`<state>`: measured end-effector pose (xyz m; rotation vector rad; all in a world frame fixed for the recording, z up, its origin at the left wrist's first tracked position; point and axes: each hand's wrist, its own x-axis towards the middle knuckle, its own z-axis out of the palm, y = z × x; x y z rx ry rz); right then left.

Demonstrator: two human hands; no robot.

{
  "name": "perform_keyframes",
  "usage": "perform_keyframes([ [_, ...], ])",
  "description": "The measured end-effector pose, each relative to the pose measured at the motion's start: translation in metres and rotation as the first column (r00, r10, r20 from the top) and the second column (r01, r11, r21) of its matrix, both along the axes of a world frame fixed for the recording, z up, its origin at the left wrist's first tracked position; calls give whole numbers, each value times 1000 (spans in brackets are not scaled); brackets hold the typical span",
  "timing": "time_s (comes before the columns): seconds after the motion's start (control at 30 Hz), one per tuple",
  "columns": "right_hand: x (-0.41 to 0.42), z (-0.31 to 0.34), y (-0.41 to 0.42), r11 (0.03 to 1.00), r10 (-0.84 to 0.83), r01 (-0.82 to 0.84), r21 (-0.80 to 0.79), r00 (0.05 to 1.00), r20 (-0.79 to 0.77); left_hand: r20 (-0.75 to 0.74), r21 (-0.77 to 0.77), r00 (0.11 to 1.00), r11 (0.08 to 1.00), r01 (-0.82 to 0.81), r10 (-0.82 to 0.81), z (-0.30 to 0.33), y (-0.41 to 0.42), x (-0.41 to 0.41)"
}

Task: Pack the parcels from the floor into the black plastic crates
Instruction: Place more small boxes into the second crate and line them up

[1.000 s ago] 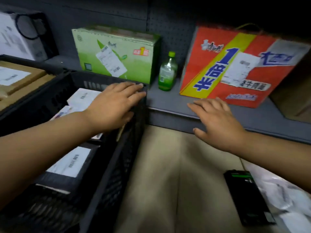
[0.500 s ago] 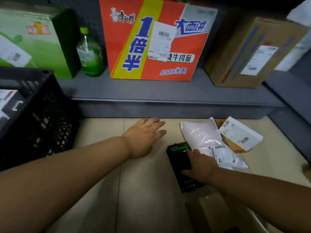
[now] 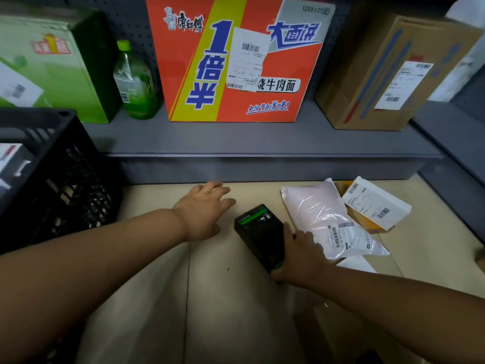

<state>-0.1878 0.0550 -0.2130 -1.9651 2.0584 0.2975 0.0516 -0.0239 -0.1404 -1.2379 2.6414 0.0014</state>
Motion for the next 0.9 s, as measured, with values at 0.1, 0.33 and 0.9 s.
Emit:
perform_keyframes([
  [0.1, 13, 23, -8, 940, 238, -247, -235, 969, -64, -131, 102, 976, 981, -162, 175, 7, -6, 14],
  [0.33, 41, 54, -33, 717, 343, -406, -567, 913, -221, -507, 776, 405, 607, -170, 761, 35, -27, 42],
  [0.9, 66, 96, -61, 837, -339, 467, 287, 29, 940, -705, 584, 379, 794, -168, 599, 63, -30, 66],
])
